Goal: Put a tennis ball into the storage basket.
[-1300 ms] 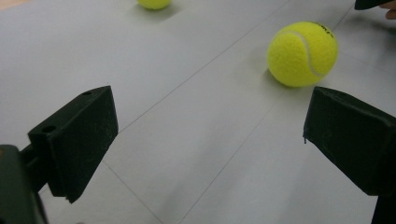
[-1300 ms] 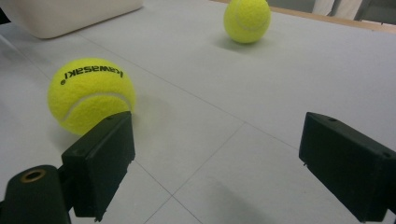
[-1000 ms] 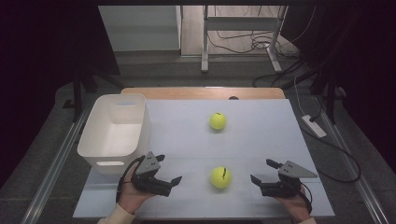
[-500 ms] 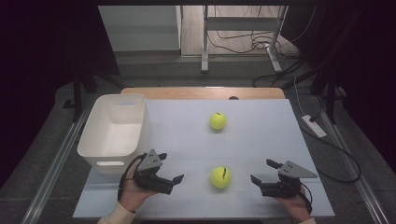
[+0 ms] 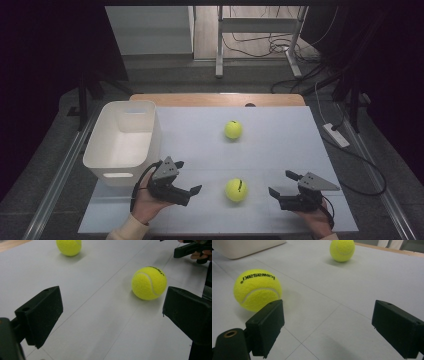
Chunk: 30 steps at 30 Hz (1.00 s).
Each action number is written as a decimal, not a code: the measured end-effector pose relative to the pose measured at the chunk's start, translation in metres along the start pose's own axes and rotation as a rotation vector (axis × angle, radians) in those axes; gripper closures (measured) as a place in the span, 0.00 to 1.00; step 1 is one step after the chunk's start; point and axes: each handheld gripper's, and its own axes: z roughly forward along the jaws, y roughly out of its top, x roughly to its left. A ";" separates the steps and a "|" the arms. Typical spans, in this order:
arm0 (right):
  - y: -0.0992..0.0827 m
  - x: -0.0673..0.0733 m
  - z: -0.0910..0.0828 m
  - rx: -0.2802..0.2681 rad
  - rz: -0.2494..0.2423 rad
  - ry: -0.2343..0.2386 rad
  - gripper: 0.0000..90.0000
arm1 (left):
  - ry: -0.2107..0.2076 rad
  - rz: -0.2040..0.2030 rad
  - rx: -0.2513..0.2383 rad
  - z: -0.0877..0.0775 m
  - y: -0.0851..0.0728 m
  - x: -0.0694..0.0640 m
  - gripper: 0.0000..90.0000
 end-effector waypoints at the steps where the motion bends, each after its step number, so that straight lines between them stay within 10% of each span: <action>1: 0.000 0.000 0.000 0.001 0.001 0.000 0.12 | -0.002 0.002 -0.001 0.000 0.001 0.000 0.04; 30: 0.000 -0.002 -0.001 -0.001 0.000 -0.007 0.12 | -0.052 0.035 0.031 0.019 0.022 -0.010 0.03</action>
